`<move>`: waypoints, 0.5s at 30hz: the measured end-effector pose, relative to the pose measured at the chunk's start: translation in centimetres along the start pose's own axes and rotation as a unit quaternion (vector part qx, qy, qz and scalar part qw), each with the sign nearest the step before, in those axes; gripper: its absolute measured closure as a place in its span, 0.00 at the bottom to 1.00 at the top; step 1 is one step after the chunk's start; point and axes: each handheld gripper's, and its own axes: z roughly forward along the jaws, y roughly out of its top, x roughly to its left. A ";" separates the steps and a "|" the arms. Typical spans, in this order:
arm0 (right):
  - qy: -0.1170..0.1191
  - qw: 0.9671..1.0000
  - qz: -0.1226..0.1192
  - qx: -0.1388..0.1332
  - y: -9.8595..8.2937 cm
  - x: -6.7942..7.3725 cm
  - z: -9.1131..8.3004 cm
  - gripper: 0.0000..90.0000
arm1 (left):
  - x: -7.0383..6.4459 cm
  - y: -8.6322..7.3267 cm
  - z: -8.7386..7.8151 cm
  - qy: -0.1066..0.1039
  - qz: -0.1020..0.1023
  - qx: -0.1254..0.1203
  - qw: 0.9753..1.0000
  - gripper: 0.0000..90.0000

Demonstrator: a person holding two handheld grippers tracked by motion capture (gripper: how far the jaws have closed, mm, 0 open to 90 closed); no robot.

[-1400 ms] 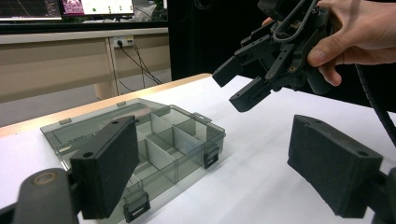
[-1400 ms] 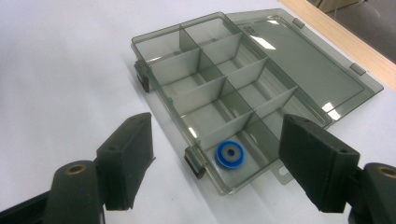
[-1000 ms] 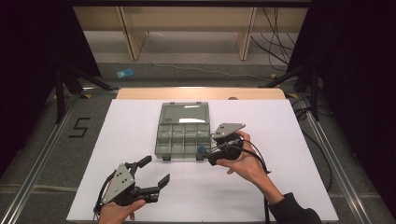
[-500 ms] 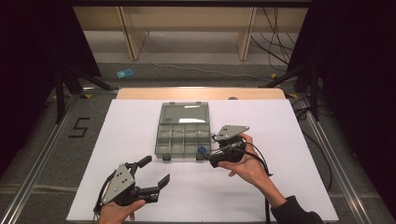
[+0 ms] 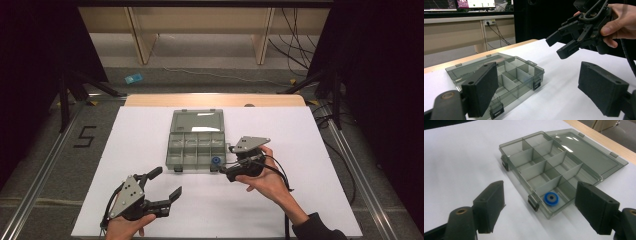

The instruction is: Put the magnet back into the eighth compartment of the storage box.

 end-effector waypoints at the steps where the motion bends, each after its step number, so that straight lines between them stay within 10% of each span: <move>1: 0.002 1.000 0.000 0.002 -0.1 0.0 -0.1 0.26 | 0.0 0.0 0.0 0.000 -0.001 0.000 1.000 0.18; 15: -0.005 1.000 0.009 -0.018 -0.6 0.1 -1.0 0.27 | 0.0 0.1 -0.1 0.004 0.002 0.006 1.000 0.18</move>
